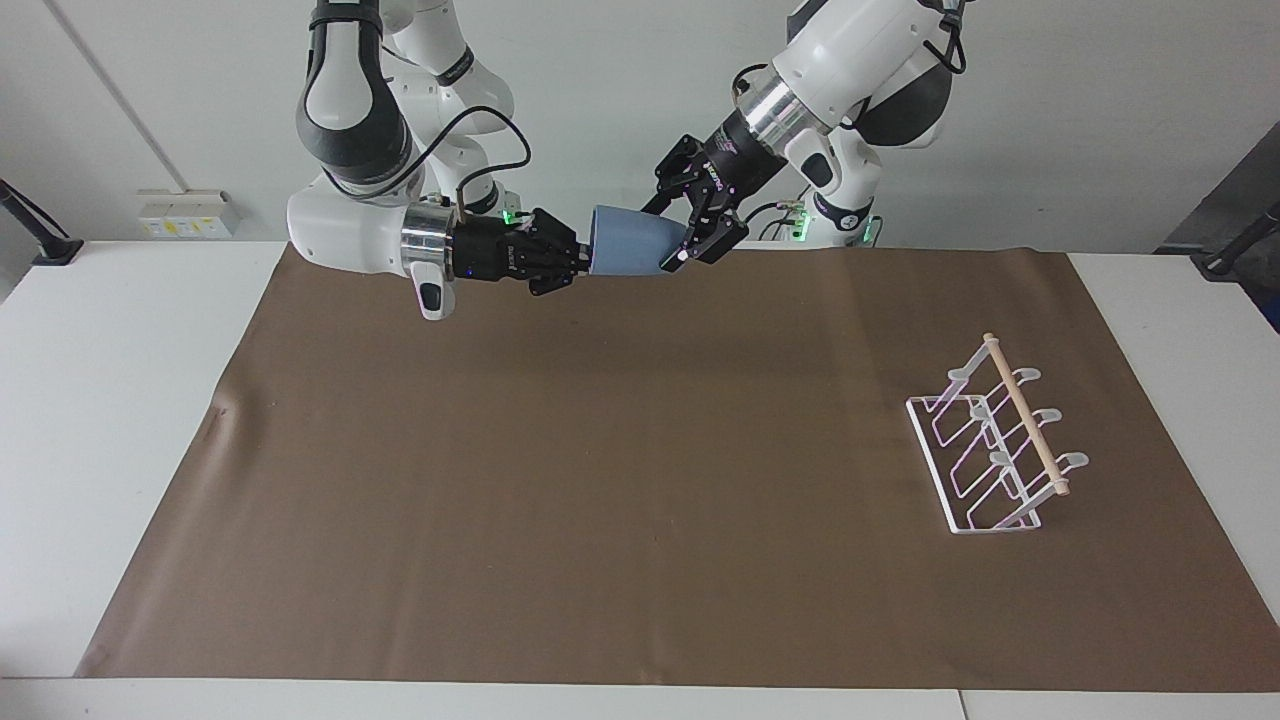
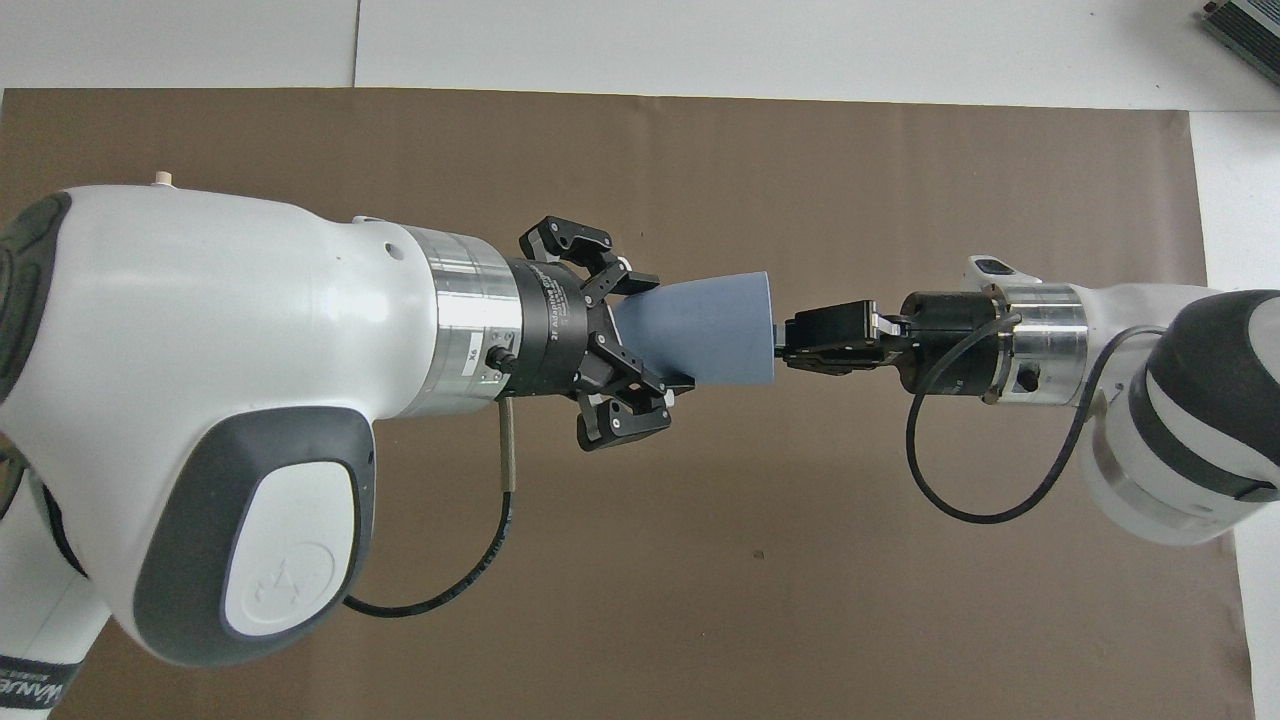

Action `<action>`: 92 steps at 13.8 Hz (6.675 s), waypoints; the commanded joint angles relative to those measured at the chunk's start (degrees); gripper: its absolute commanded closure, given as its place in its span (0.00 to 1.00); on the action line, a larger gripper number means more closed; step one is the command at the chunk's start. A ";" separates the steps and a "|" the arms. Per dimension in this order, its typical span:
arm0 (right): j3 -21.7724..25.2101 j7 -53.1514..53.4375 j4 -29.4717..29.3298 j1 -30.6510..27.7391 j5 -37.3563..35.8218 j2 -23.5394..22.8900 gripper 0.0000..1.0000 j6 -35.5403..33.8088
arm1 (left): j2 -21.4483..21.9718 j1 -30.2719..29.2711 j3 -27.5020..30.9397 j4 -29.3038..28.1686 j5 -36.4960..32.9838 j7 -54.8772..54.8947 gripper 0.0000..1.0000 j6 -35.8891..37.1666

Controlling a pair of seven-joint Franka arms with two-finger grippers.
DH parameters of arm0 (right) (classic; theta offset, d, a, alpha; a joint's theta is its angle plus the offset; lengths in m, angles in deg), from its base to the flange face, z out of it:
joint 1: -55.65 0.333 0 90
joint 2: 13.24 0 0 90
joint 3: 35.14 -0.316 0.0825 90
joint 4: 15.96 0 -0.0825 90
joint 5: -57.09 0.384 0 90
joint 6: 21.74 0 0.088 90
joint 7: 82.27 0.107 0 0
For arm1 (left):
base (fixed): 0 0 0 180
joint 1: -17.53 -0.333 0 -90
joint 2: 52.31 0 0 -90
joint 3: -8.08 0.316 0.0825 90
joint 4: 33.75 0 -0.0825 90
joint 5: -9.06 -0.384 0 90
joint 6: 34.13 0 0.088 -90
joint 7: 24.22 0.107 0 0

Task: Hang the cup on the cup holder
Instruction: 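Close the left gripper around the cup base held by the right gripper, then open the right gripper and pull it back from the cup, then carry the cup with the left gripper above the metal rack, then lower the cup onto the top rack hook with the left gripper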

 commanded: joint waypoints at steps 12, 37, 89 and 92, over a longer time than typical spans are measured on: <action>-0.08 3.81 0.25 -0.08 1.87 1.50 0.38 0.35 | 1.47 0.88 0.66 -3.40 -0.31 -1.98 1.00 -2.58; 0.10 8.62 -14.85 -5.89 -54.86 1.94 0.00 3.43 | 1.91 -2.81 1.71 -3.31 -6.55 7.69 1.00 3.31; 7.13 27.89 -26.55 -1.93 -91.29 -1.57 0.00 -10.37 | -1.34 -34.54 1.62 -25.64 21.40 30.10 1.00 -32.90; 7.31 28.33 -25.77 -2.89 -89.54 -0.88 0.00 -10.81 | -0.99 -34.02 1.54 -26.60 22.27 30.01 1.00 -33.07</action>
